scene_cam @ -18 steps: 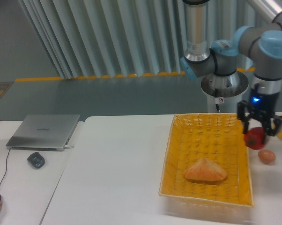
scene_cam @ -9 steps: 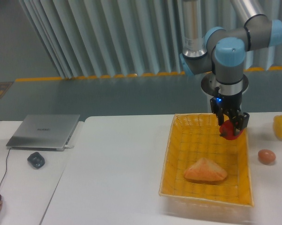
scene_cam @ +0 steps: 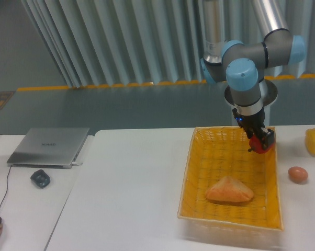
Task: Place the red peppers in a basket
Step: 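Lift the red pepper and carry it over the yellow basket, then lower the red pepper into the basket and open the gripper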
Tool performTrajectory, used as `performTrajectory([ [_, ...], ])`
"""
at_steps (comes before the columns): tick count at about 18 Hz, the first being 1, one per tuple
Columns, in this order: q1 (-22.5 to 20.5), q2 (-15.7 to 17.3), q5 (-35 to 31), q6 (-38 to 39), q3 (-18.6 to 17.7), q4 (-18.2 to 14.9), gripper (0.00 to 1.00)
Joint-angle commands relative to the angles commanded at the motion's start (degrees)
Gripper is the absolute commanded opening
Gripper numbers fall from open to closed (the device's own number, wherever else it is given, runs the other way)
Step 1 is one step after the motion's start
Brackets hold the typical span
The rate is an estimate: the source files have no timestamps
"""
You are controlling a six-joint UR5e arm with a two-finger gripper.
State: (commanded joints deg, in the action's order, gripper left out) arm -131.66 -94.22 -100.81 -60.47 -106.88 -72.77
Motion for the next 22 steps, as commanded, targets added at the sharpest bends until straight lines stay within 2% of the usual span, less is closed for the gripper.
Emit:
performTrajectory([
  [2,0.09,-0.18,0.09,0.17,0.26,0.00,0.66],
  [4,1.06,-0.18,0.09,0.00,0.44,0.09,1.00],
  [13,1.15,0.09,1.23,-0.53,1.76,-0.44,1.00],
  [17,0.44,-0.18,4.92,-0.53,6.93,-0.44,1.00],
  [18,0.18,-1.22,4.84,-1.49,8.77,-0.70,1.00],
  [21,-3.49,-3.51,4.92,-13.31,14.31,-5.08,1.00],
  [22,-4.64,-3.95,4.92,-16.41,15.37,-5.44,1.00],
])
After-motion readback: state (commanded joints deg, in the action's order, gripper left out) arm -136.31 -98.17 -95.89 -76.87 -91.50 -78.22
